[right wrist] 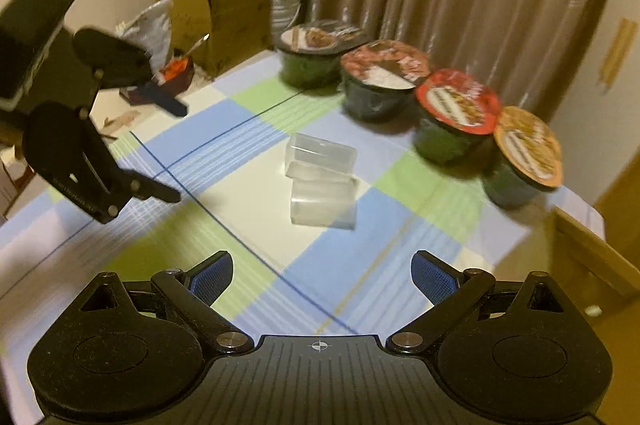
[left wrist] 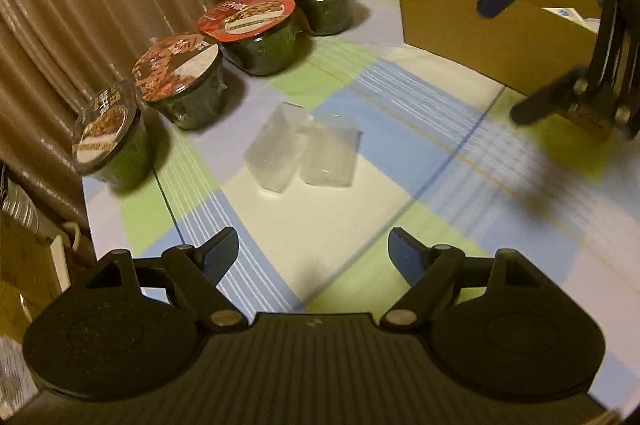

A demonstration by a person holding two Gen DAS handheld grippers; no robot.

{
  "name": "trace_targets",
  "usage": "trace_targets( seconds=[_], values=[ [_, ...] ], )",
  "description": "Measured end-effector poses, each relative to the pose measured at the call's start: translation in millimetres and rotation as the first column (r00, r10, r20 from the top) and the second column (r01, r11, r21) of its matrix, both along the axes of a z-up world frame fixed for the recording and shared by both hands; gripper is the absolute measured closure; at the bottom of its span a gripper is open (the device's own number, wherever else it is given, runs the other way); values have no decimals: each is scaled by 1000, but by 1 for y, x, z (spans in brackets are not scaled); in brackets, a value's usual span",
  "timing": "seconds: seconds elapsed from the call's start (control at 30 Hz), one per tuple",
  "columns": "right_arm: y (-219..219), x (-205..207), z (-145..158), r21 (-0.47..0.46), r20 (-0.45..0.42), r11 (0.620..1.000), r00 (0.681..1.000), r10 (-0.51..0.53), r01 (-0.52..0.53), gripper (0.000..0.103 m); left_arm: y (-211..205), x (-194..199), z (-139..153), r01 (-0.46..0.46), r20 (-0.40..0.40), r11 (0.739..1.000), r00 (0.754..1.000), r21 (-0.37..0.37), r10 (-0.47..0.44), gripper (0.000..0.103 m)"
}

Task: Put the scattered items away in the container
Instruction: 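Withdraw both tools from the box toward the two clear plastic containers, then grasp one clear plastic container with the left tool while the right tool grasps the other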

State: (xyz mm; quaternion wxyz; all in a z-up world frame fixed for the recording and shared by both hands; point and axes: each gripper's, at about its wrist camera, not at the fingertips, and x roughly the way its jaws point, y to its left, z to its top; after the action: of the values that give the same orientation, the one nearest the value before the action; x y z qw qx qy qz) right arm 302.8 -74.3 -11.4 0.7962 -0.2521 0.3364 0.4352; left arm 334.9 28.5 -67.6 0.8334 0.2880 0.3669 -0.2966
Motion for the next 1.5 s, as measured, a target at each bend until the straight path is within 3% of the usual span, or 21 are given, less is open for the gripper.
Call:
trace_targets(
  seconds=[0.17,0.47,0.77,1.07,1.17,1.23,1.3,1.5],
  values=[
    [31,25,-25,-50,8,996,998,69,-69,3,2,27,-20,116,27,990,993,77,-118,25],
    [68,60,-61,-87,-9,986,990,142,-142,3,-1,79,-44,204,30,974,978,100,-207,25],
    [98,87,-83,-168,-18,966,980,197,-197,3,-20,100,-65,356,18,919,931,173,-364,25],
    [112,105,-96,-206,-68,947,970,235,-244,3,-39,126,-76,405,-8,890,911,210,-413,30],
    [116,107,-99,-201,-74,950,970,230,-240,3,-46,132,-81,423,-30,876,903,234,-428,43],
    [118,108,-101,-201,-70,954,975,213,-223,22,-49,134,-83,424,-44,872,903,243,-427,58],
    [117,108,-101,-190,-73,961,979,193,-203,22,-49,133,-84,423,-55,873,904,244,-423,70],
    [104,92,-99,-216,-68,952,976,209,-219,23,-36,114,-83,407,-76,886,913,223,-400,72]
  ],
)
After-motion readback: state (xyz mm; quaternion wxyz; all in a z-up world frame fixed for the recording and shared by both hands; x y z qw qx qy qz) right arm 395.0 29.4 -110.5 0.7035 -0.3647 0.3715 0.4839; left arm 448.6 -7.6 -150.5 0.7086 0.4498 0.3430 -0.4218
